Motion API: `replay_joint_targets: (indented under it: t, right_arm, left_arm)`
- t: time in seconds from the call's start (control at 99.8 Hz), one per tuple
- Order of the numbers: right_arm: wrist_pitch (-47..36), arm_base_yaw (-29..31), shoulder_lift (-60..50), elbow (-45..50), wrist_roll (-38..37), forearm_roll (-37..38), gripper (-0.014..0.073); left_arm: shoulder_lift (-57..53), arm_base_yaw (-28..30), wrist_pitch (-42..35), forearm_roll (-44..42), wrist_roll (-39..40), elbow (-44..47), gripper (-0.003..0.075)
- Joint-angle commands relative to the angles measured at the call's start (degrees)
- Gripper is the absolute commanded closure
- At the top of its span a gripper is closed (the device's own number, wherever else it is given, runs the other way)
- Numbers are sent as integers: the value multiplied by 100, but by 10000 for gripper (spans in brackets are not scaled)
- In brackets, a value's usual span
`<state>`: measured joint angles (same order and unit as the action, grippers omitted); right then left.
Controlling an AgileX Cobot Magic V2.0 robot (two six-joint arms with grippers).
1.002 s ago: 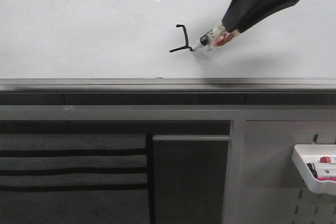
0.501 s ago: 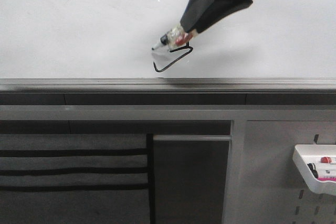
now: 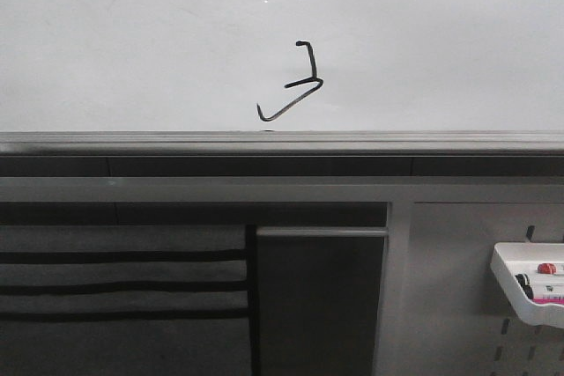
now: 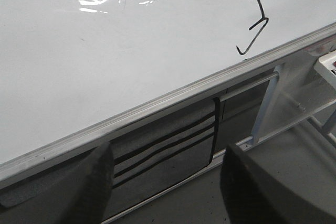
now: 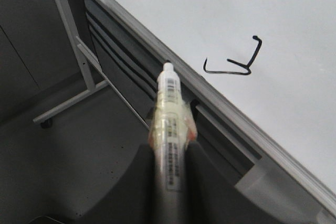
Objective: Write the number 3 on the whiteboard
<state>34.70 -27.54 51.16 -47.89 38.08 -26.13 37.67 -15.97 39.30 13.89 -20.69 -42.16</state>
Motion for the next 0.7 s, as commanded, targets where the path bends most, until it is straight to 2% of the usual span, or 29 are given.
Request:
replay_joint_targets:
  t: [0.0,0.251,0.521,0.611,0.692]
  right_arm:
    - [-246,-2,-367,89,81,89,641]
    - [-146,-2,-508,189,122,517,641]
    - [-203,-2,-485,189,840,526,641]
    - [-415,-93,-485,189,957,526,641]
    - [-553,-270,-485,189,1166,526,641]
  left_arm:
    - [5,12,-385,121,56,-149,309]
    - [5,12,-464,166,56,-149,309]
    - [5,0,-504,464,45,-149,309]
    - [101,-113,-412,568,-481,-185,309]
    - [261,-330,-255,999,-1274,-273,309]
